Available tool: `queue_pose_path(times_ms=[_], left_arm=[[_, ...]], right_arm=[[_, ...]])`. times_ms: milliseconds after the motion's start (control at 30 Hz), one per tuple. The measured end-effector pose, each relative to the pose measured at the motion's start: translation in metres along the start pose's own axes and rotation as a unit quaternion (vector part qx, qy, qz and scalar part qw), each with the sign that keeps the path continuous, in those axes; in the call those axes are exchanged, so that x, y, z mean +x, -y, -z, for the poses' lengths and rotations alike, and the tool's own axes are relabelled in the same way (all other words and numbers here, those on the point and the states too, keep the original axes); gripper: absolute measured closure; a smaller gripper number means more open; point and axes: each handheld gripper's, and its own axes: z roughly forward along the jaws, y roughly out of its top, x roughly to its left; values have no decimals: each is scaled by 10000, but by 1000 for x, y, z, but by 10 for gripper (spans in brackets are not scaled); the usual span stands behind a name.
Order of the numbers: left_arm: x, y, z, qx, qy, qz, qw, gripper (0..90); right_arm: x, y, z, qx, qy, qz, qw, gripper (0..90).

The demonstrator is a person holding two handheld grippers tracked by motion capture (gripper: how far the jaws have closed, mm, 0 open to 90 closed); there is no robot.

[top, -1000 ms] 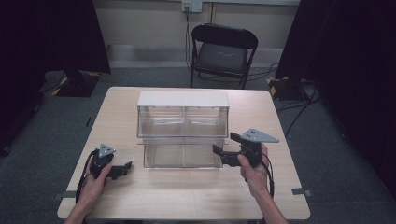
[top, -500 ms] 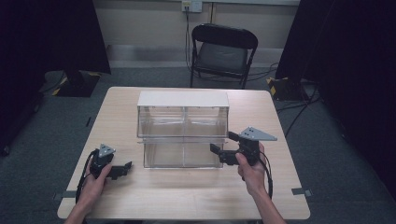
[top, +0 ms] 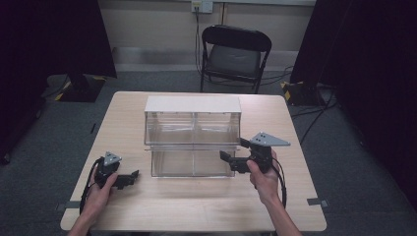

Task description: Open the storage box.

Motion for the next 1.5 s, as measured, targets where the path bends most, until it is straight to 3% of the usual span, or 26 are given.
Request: queue_pose_path(times_ms=[1500], left_arm=[[0, 0, 0, 1, -2, -3, 10000, 88]], right_arm=[[1, 1, -1, -52, 111, 21, 9999, 138]])
